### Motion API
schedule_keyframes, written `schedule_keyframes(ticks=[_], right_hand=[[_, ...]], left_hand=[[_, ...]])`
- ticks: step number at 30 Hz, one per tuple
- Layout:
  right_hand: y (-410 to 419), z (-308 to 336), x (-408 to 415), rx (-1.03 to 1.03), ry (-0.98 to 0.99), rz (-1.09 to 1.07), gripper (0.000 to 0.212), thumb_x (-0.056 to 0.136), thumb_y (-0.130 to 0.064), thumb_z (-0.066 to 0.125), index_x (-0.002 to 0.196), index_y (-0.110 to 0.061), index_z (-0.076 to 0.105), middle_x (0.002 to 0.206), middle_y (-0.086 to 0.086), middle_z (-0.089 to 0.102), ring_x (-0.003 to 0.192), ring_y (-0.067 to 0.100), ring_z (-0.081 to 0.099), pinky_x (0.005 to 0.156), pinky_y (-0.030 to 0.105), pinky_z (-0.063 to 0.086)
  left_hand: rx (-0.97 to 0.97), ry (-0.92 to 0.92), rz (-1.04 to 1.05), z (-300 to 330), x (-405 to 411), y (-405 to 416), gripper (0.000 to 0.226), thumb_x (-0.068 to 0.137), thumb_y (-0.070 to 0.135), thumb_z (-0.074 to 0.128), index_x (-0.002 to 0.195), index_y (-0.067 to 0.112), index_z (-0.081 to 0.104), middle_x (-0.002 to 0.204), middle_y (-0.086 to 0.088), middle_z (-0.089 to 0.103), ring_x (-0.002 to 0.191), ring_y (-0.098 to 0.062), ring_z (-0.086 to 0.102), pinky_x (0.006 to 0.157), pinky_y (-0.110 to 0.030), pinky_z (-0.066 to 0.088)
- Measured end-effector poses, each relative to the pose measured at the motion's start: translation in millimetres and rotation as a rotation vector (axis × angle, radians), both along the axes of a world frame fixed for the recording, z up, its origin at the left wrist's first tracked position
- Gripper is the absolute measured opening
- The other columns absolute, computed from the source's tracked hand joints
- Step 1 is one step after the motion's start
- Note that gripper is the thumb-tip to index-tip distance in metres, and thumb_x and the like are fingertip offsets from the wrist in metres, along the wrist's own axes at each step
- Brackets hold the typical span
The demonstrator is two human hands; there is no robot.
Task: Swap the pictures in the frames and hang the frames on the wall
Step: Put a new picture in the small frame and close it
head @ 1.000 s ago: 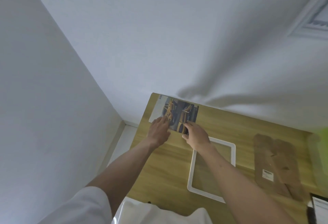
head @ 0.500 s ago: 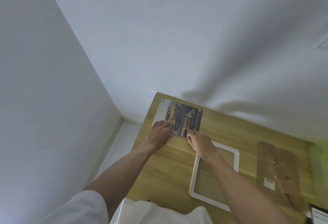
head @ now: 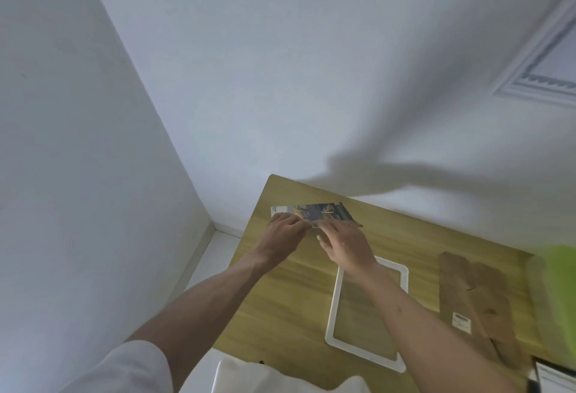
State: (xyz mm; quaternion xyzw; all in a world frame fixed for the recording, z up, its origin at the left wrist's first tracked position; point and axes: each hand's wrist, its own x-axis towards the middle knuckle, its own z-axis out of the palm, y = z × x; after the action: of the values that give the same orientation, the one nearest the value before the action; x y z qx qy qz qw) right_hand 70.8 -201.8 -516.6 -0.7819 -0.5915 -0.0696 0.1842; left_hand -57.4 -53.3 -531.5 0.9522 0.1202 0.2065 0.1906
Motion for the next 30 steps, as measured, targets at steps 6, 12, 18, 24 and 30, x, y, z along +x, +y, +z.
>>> schedule_keyframes(ticks=[6,12,18,24,30], right_hand=[[-21.8,27.5,9.4,0.144,0.110,-0.108,0.018,0.082,0.000,0.075,0.094,-0.014,0.072,0.081,-0.005,0.070,0.065,0.019,0.065,0.053,0.022,0.045],[-67.1,62.3,36.0,0.307,0.516,-0.251,0.010,0.093,-0.004,0.064,0.101,-0.008,0.069,0.091,0.000,0.072,0.080,0.014,0.067,0.068,0.018,0.050],[-108.2,86.2,44.2,0.499,0.992,-0.435,0.014,0.093,-0.008,0.064,0.105,-0.015,0.064,0.093,-0.002,0.071,0.081,0.002,0.066,0.066,0.009,0.049],[-146.6,75.8,43.3,0.595,1.221,-0.609,0.022,0.090,-0.007,0.067,0.108,-0.019,0.063,0.097,-0.005,0.070,0.094,0.010,0.066,0.075,0.022,0.050],[-188.3,53.7,31.7,0.409,1.179,-0.672,0.037,0.090,-0.013,0.069,0.123,-0.021,0.054,0.103,-0.005,0.065,0.091,0.003,0.063,0.070,0.019,0.049]], left_hand=[[-0.456,-0.064,0.220,26.1,6.5,-10.1,0.018,0.076,0.028,0.081,0.085,0.015,0.071,0.082,0.006,0.071,0.079,-0.015,0.065,0.075,-0.033,0.052],[-0.724,-0.033,0.356,64.3,8.4,-26.2,0.016,0.075,0.029,0.082,0.078,0.022,0.067,0.073,0.010,0.066,0.063,-0.003,0.054,0.056,-0.020,0.037],[-1.149,-0.159,0.365,80.7,19.8,-57.4,0.020,0.068,0.023,0.087,0.079,0.015,0.072,0.084,-0.002,0.076,0.078,-0.014,0.067,0.078,-0.036,0.053],[-1.244,-0.153,0.289,88.0,30.0,-114.2,0.024,0.077,0.004,0.079,0.099,0.001,0.069,0.092,-0.011,0.076,0.073,-0.015,0.071,0.062,-0.022,0.053],[-1.230,-0.074,0.354,66.8,28.6,-147.0,0.023,0.078,-0.003,0.074,0.099,0.008,0.070,0.088,-0.008,0.076,0.073,-0.019,0.072,0.059,-0.025,0.056]])
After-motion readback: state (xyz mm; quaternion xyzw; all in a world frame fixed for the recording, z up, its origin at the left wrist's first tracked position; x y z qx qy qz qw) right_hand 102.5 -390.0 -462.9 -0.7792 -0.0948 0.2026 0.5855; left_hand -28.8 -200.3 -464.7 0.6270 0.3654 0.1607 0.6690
